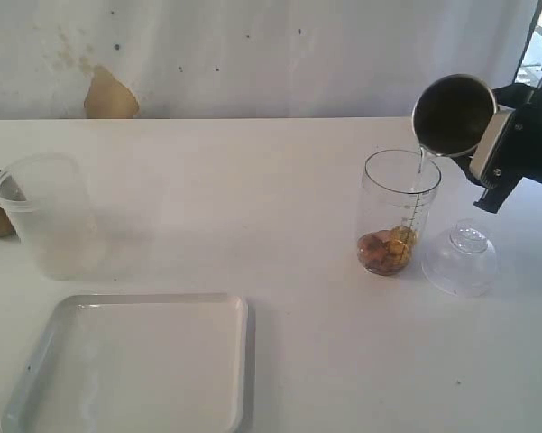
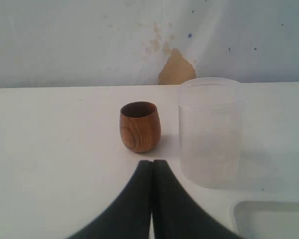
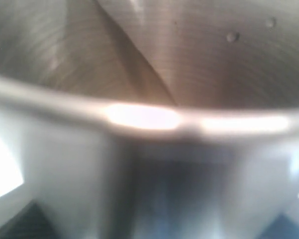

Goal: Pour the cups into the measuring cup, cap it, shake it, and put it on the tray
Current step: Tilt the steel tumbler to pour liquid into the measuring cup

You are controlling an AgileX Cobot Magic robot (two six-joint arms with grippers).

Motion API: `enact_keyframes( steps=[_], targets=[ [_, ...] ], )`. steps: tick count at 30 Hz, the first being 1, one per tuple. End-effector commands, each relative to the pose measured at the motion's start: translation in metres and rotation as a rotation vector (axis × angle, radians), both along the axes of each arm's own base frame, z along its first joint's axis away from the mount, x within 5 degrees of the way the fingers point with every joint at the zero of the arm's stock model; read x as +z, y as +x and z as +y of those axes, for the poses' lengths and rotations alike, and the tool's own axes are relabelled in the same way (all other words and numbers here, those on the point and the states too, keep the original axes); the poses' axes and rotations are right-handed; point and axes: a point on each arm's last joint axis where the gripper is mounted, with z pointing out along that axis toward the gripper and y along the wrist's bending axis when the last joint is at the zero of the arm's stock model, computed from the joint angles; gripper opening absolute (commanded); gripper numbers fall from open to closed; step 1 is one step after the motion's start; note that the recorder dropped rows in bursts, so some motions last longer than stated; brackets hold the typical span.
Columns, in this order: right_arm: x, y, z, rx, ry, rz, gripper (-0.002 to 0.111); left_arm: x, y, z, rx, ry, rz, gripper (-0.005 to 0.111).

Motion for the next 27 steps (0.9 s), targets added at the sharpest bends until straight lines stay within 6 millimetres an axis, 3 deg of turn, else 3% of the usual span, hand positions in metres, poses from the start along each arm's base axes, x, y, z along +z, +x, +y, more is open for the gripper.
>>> enact_keyframes(
  steps=[1, 27],
  targets=[
    [0.0168, 0.0010, 0.0002, 0.015, 0.007, -0.094, 0.000, -0.0015, -0.0001, 0.0003, 0.004, 0.004, 0.000, 0.000],
    [0.0207, 0.0040, -0.0013, 0.022, -0.081, -0.136, 0.000, -0.0015, -0.0001, 0.0003, 0.004, 0.004, 0.000, 0.000]
  ],
)
